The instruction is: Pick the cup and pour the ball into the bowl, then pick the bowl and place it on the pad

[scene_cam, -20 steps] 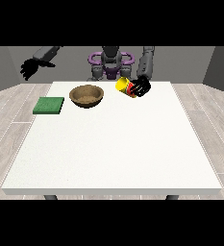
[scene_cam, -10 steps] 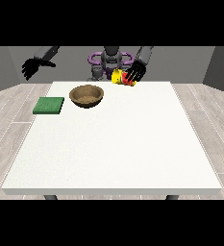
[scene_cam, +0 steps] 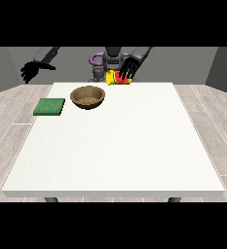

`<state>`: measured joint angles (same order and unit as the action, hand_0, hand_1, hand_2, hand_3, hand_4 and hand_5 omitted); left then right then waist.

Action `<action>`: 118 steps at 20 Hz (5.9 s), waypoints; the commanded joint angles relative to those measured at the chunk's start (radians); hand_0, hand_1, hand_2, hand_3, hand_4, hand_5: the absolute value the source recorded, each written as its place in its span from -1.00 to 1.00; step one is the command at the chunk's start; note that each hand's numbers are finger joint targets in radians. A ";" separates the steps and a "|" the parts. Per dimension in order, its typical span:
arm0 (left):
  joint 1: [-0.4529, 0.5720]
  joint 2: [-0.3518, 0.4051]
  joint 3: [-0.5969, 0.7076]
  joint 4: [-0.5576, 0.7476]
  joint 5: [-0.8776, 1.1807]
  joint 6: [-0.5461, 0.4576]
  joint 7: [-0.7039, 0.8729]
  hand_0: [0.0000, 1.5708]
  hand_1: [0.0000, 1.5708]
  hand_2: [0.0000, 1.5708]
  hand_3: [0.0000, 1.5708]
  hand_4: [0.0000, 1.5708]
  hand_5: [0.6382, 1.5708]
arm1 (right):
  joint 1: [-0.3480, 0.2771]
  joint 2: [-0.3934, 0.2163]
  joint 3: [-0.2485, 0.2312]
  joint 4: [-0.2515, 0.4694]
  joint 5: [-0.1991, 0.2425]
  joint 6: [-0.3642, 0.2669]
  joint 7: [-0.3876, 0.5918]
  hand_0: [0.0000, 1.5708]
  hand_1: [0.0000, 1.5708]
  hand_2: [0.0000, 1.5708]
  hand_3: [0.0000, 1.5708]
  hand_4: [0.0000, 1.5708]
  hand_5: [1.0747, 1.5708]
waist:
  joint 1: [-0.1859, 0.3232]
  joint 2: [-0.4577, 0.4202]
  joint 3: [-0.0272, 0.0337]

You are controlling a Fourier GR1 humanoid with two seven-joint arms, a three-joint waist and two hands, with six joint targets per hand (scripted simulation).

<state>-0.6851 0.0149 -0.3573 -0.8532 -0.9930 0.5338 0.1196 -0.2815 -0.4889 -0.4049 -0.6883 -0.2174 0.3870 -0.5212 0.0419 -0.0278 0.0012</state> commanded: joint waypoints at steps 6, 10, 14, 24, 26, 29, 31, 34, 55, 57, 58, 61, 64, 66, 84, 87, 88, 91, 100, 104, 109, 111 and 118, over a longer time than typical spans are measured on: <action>-0.056 -0.015 -0.157 -0.036 -0.188 -0.086 0.216 -0.30 -0.30 1.00 1.00 0.19 0.99 | -0.097 0.031 0.046 0.011 0.036 -0.064 0.046 -1.00 -1.00 -1.00 -0.77 -1.00 0.85 | -0.027 -0.001 -0.0009; -0.086 -0.015 -0.230 -0.063 -0.255 -0.150 0.276 -0.42 -0.42 1.00 1.00 0.14 1.00 | -0.155 0.023 0.050 0.024 0.039 -0.088 0.096 -1.00 -1.00 -1.00 -0.66 -1.00 0.84 | -0.028 -0.005 -0.0010; -0.141 -0.015 -0.270 -0.065 -0.337 -0.156 0.316 -0.64 -0.64 1.00 1.00 0.10 1.00 | -0.216 0.024 0.044 0.032 0.030 -0.082 0.059 -1.00 -1.00 -1.00 -0.62 -1.00 0.83 | -0.048 0.095 -0.0007; -0.134 -0.015 -0.424 -0.085 -0.444 -0.390 0.265 -1.00 -1.00 1.00 1.00 0.59 0.62 | -0.207 0.006 0.037 0.080 0.010 -0.020 0.069 -1.00 -1.00 -1.00 -0.79 -1.00 0.78 | -0.048 0.066 -0.0004; -0.229 -0.013 -0.410 -0.035 -0.506 -0.412 0.287 -0.22 -0.22 1.00 1.00 0.57 0.61 | -0.241 0.018 0.040 0.065 0.008 -0.020 0.045 -1.00 -1.00 -1.00 -0.91 -1.00 0.79 | -0.077 0.117 -0.0001; -0.297 -0.015 -0.468 -0.048 -0.562 -0.516 0.258 0.23 0.23 1.00 1.00 0.55 0.67 | -0.249 0.024 0.058 0.083 0.031 -0.041 0.064 -1.00 -1.00 -1.00 -0.85 -1.00 0.79 | -0.052 0.073 0.0003; -0.330 0.023 -0.432 -0.067 -0.554 -0.549 0.206 0.98 0.98 1.00 1.00 0.52 0.74 | -0.228 0.011 0.043 0.100 0.020 -0.042 0.076 -1.00 -1.00 -1.00 -0.75 -1.00 0.78 | -0.042 0.045 -0.0002; -0.277 -0.006 -0.427 -0.101 -0.604 -0.556 0.199 0.98 0.98 1.00 1.00 0.52 0.78 | -0.200 0.028 0.042 0.107 0.024 -0.066 0.040 -1.00 -1.00 -1.00 -0.78 -1.00 0.78 | -0.020 0.051 -0.0007; 0.028 0.050 0.221 -0.362 0.184 -0.235 -0.058 0.58 0.58 1.00 0.58 0.16 0.95 | -0.152 0.078 0.023 0.077 -0.026 -0.079 0.081 -1.00 -1.00 -1.00 -1.00 -0.71 0.98 | 0.103 0.175 -0.0070; 0.017 0.047 0.277 -0.370 0.281 -0.243 -0.122 0.49 0.49 0.58 0.36 0.02 0.91 | -0.177 0.094 0.031 0.060 -0.029 -0.072 0.077 -1.00 -1.00 -1.00 -1.00 -0.66 0.98 | 0.102 0.217 -0.0050; 0.081 0.025 0.269 -0.358 0.326 -0.242 -0.173 0.38 0.38 0.39 0.15 0.05 0.95 | -0.167 0.103 0.029 0.054 -0.042 -0.058 0.091 -1.00 -1.00 -1.00 -1.00 -0.61 0.99 | 0.085 0.216 -0.0057; 0.004 -0.012 0.378 -0.337 0.483 -0.266 -0.212 -0.34 -0.34 -1.00 -1.00 0.06 0.94 | -0.225 0.123 0.045 0.015 -0.046 -0.061 0.118 -1.00 -1.00 -1.00 -1.00 -0.50 1.00 | 0.034 0.278 -0.0062; 0.090 -0.014 0.411 -0.306 0.613 -0.258 -0.341 -1.00 -1.00 -1.00 -1.00 -0.49 0.95 | -0.204 0.189 0.091 -0.025 -0.017 -0.097 0.115 -1.00 -1.00 -1.00 -1.00 -0.46 0.98 | 0.008 0.294 -0.0058; 0.127 -0.014 0.435 -0.255 0.649 -0.288 -0.403 -1.00 -1.00 -1.00 -1.00 -1.00 0.91 | -0.213 0.190 0.111 -0.049 -0.021 -0.078 0.173 -1.00 -1.00 -1.00 -1.00 -0.58 0.95 | -0.018 0.263 -0.0035; 0.051 -0.009 0.383 -0.320 0.670 -0.360 -0.309 -1.00 -1.00 -1.00 -1.00 -1.00 0.97 | -0.176 0.207 0.089 0.161 -0.005 -0.092 0.004 -1.00 -1.00 -1.00 -1.00 -0.75 0.87 | 0.070 0.276 0.0004; 0.031 0.048 0.427 -0.303 0.702 -0.403 -0.326 -1.00 -1.00 -1.00 -1.00 -1.00 0.97 | -0.180 0.245 0.097 0.132 -0.011 -0.101 -0.007 -1.00 -1.00 -1.00 -1.00 -0.85 0.82 | 0.063 0.301 -0.0002; 0.035 -0.013 0.386 -0.308 0.671 -0.351 -0.329 -1.00 -1.00 -1.00 -1.00 -1.00 0.97 | -0.186 0.275 0.114 0.131 0.002 -0.134 0.016 -1.00 -1.00 -1.00 -1.00 -0.81 0.81 | 0.065 0.299 -0.0002; 0.071 -0.009 0.369 -0.329 0.668 -0.376 -0.324 -1.00 -1.00 -1.00 -1.00 -1.00 0.98 | -0.147 0.293 0.100 0.130 -0.017 -0.123 -0.002 -1.00 -1.00 -1.00 -1.00 -0.71 0.84 | 0.100 0.272 0.0000; 0.129 0.023 0.416 -0.244 0.717 -0.416 -0.337 -1.00 -1.00 -1.00 -1.00 -1.00 0.98 | -0.215 0.384 0.142 0.057 -0.024 -0.240 0.182 -1.00 -1.00 -1.00 -1.00 -0.51 0.92 | 0.034 0.140 -0.0015; 0.082 0.054 0.430 -0.300 0.728 -0.435 -0.278 -1.00 -1.00 -1.00 -1.00 -1.00 0.99 | -0.184 0.417 0.154 0.138 0.002 -0.269 0.127 -1.00 -1.00 -1.00 -1.00 -0.52 0.92 | 0.060 0.181 -0.0009; 0.072 0.056 0.414 -0.328 0.732 -0.457 -0.305 -1.00 -1.00 -1.00 -1.00 -1.00 0.99 | -0.161 0.290 0.169 0.176 0.082 -0.369 0.206 1.00 1.00 1.00 1.00 0.34 0.92 | 0.120 0.236 -0.0016; 0.108 0.063 0.427 -0.306 0.741 -0.462 -0.327 -1.00 -1.00 -1.00 -1.00 -1.00 1.00 | -0.158 0.319 0.182 0.155 0.087 -0.410 0.244 1.00 1.00 1.00 1.00 0.33 0.91 | 0.102 0.190 -0.0025; 0.182 0.117 0.501 -0.212 0.781 -0.475 -0.362 -1.00 -1.00 -1.00 -1.00 -1.00 1.00 | -0.264 0.312 0.239 0.075 0.128 -0.508 0.480 1.00 1.00 1.00 1.00 0.30 0.93 | 0.012 0.082 -0.0019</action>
<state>-0.5416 0.1088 0.1100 -1.1132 -0.2279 0.0614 -0.2189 -0.5055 -0.1799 -0.1987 -0.5927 -0.1153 -0.0689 -0.1767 0.0966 0.0878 -0.0083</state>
